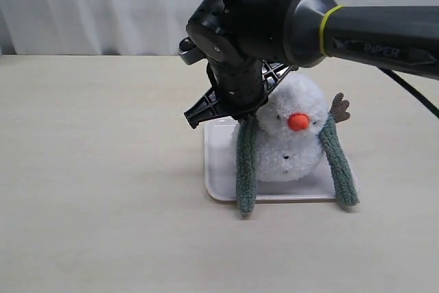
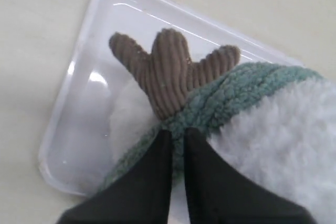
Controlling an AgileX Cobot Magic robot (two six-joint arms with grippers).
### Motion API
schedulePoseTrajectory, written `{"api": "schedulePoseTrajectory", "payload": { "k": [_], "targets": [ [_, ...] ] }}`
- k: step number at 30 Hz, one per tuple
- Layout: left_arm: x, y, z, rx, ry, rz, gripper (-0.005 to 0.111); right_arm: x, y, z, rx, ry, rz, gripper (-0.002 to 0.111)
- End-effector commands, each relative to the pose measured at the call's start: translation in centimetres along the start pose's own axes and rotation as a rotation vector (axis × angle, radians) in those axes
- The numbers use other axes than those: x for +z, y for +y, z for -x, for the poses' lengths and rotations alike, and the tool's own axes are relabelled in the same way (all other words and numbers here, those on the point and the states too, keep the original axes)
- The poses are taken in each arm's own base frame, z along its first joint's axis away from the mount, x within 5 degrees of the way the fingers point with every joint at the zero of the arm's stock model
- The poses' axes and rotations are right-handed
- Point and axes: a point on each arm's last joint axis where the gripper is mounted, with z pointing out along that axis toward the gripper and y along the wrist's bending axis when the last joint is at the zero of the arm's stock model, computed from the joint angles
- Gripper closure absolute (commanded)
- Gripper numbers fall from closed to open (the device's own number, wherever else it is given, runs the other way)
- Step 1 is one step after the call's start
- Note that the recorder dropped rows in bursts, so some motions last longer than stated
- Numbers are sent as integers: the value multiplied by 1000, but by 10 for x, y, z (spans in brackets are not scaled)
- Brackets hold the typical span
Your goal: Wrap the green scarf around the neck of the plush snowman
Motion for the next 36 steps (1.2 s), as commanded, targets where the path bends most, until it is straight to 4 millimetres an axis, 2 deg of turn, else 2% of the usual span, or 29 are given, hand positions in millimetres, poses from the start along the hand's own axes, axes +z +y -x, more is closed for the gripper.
{"api": "schedulePoseTrajectory", "payload": {
  "k": [1, 3, 7, 12, 16, 20, 27, 36],
  "targets": [
    [0, 0, 0, -7, -8, 1, 107, -32, -1, -6, 5, -3, 72, 86],
    [0, 0, 0, -7, -8, 1, 107, -42, 3, -13, -15, 40, 105, 77],
    [0, 0, 0, -7, -8, 1, 107, -46, 18, -33, -66, 70, 109, 61],
    [0, 0, 0, -7, -8, 1, 107, -23, 26, -71, -54, 169, 80, 47],
    [0, 0, 0, -7, -8, 1, 107, 2, 35, -90, -29, 160, 117, 46],
    [0, 0, 0, -7, -8, 1, 107, 22, 46, -102, -17, 75, 215, 46],
    [0, 0, 0, -7, -8, 1, 107, 31, 34, -103, 30, -7, 71, 46],
    [0, 0, 0, -7, -10, 1, 107, 46, 46, -110, 47, -40, 171, 51]
  ]
}}
